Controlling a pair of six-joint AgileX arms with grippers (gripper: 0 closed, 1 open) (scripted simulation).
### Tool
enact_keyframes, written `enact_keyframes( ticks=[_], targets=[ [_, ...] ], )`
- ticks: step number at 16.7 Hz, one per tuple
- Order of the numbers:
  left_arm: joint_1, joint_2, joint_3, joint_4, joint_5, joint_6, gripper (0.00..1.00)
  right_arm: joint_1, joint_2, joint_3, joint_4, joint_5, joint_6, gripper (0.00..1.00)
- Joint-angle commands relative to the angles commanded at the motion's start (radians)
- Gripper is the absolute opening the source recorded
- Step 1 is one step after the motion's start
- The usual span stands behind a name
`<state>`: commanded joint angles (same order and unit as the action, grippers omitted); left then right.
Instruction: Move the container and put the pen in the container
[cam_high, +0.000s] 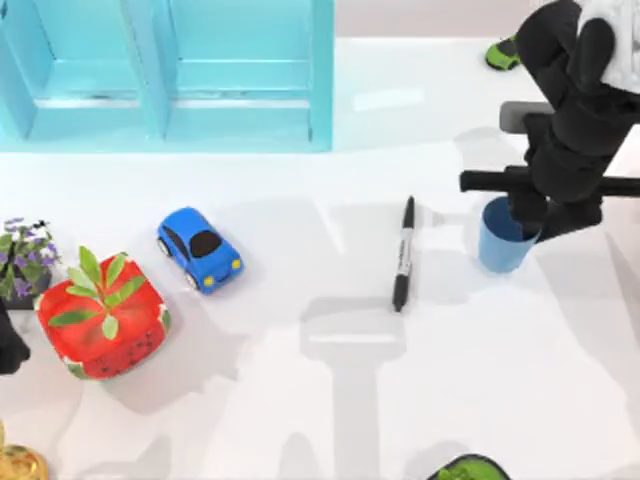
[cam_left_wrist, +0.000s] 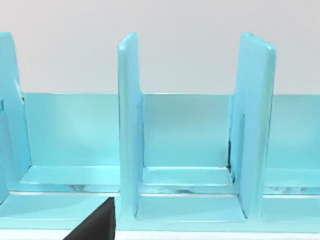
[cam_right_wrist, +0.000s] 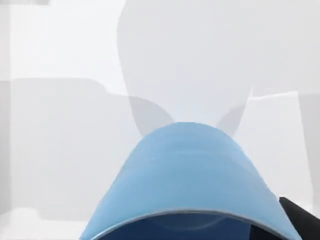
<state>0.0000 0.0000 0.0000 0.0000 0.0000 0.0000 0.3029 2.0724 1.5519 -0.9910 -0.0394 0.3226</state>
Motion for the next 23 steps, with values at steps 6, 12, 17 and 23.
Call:
enact_keyframes(
  ticks=[6,12,17,23],
  targets=[
    [0.0,0.0,0.0,0.0,0.0,0.0,1.0,0.0,0.001,0.0,0.001,0.0,0.0,0.23],
    [0.0,0.0,0.0,0.0,0.0,0.0,1.0,0.0,0.001,0.0,0.001,0.0,0.0,0.68],
    [0.0,0.0,0.0,0.0,0.0,0.0,1.0,0.0,0.001,0.0,0.001,0.0,0.0,1.0],
    [0.0,0.0,0.0,0.0,0.0,0.0,1.0,0.0,0.001,0.0,0.001,0.0,0.0,1.0]
  ],
)
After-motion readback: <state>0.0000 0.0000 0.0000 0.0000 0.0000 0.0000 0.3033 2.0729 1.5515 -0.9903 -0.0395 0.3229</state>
